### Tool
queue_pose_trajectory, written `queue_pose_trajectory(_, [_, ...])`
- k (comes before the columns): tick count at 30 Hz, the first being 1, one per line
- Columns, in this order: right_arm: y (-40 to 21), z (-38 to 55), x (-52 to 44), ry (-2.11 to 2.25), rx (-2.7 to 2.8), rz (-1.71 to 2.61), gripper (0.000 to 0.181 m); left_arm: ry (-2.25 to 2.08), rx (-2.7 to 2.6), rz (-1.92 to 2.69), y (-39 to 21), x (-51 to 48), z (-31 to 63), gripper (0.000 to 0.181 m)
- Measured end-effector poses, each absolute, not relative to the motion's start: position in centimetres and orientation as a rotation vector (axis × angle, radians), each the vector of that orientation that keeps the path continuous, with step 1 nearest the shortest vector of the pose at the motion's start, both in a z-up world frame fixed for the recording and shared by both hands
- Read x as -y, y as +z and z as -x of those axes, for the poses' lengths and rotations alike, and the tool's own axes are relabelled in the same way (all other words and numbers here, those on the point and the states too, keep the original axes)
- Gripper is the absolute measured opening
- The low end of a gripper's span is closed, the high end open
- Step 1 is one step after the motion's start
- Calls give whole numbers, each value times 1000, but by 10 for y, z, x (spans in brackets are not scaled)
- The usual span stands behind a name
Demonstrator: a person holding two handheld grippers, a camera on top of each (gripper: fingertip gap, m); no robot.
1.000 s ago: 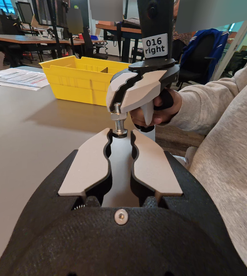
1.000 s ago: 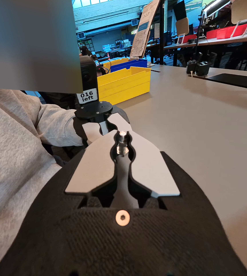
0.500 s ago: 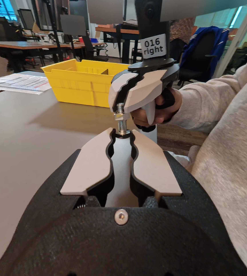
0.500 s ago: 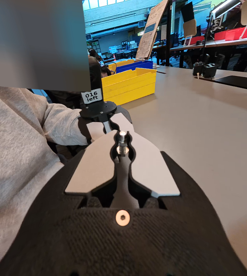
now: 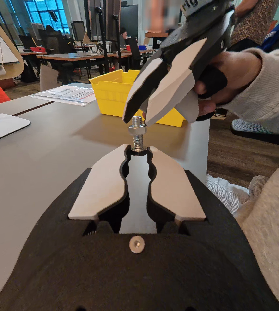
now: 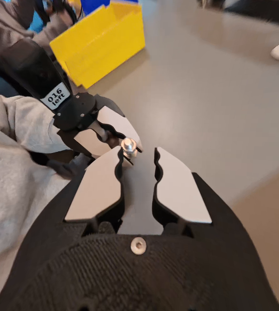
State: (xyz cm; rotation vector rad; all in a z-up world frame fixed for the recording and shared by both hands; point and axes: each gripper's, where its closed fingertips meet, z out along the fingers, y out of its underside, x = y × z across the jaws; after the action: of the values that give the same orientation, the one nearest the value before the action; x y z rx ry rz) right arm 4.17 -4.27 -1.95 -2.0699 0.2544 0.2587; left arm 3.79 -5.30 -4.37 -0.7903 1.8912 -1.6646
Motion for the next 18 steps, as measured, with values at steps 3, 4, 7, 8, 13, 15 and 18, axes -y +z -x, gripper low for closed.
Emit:
queue_pose_trajectory(3, [-17, -31, 39, 321, -236, 2191, 31, -1657, -1894, 775, -41, 53, -35, 18])
queue_pose_trajectory(4, [-16, -29, 39, 323, -222, 2237, 30, -1649, -1896, 773, -41, 52, -34, 19])
queue_pose_trajectory(7, [-15, -26, 39, 274, -175, 2361, 26, -1664, -1887, 769, -37, 50, -32, 19])
queue_pose_trajectory(8, [-14, -26, 39, 258, -161, 2392, 24, -1669, -1887, 770, -37, 49, -31, 19])
queue_pose_trajectory(13, [-14, -20, 36, 204, -93, 2527, 21, -1701, -1867, 759, -30, 48, -28, 19])
queue_pose_trajectory(15, [-13, -18, 33, 184, -66, 2563, 19, -1708, -1860, 753, -27, 48, -26, 18])
queue_pose_trajectory(18, [-10, -15, 34, 149, 5, 2617, 19, -1722, -1853, 745, -24, 48, -24, 18])
